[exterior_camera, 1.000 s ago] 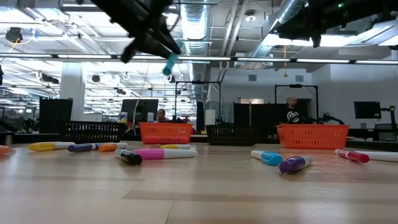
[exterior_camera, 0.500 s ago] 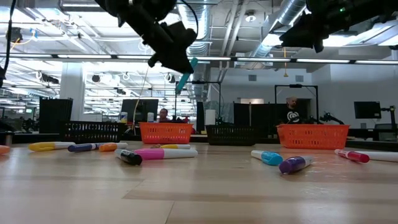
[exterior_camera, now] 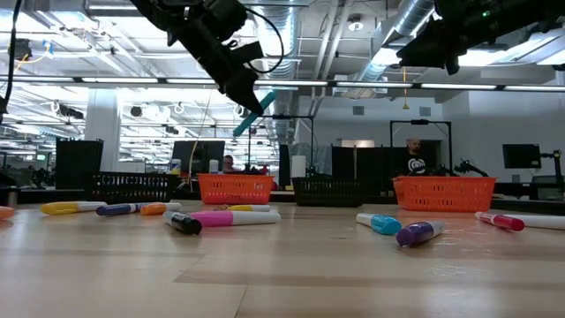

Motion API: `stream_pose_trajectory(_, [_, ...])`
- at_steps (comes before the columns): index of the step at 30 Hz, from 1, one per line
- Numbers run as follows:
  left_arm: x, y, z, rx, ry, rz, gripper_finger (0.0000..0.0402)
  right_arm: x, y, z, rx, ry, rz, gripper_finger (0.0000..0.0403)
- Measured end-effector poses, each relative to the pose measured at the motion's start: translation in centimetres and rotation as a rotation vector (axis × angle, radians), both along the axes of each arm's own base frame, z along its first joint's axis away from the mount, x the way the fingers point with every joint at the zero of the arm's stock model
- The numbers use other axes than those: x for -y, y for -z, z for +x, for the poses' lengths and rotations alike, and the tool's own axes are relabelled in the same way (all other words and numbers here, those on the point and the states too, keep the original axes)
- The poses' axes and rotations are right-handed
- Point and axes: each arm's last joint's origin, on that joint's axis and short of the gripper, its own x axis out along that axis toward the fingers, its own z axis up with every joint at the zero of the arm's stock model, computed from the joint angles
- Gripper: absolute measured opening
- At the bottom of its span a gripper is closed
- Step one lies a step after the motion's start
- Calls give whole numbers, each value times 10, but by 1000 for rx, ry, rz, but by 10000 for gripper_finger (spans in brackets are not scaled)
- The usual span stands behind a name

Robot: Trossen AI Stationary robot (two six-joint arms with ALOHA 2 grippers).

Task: Pick & Place Markers
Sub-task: Put the large light blue highlighter pen into the left orange bin

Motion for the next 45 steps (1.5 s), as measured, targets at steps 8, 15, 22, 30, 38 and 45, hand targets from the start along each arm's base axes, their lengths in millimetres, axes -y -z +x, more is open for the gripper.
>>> stream_pose_trajectory(8, [-19, 4, -7, 13, 25, -64, 71, 0, 0, 0, 1, 0, 1, 124])
stream_pose_trajectory(15, [-27, 42, 4, -134, 80, -225, 70, 0, 0, 0, 16, 6, 30, 124])
stream_pose_trajectory(22, [-46, 61, 21, -321, 45, -328, 70, 0, 0, 0, 16, 7, 30, 124])
stream_pose_trajectory(30, [-64, 62, 12, -398, -3, -382, 70, 0, 0, 0, 16, 7, 30, 124])
stream_pose_trajectory(38, [-65, 62, 11, -418, 33, -368, 74, 0, 0, 0, 14, 6, 26, 124])
stream_pose_trajectory(45, [-65, 62, 12, -404, 46, -376, 75, 0, 0, 0, 12, 5, 23, 124])
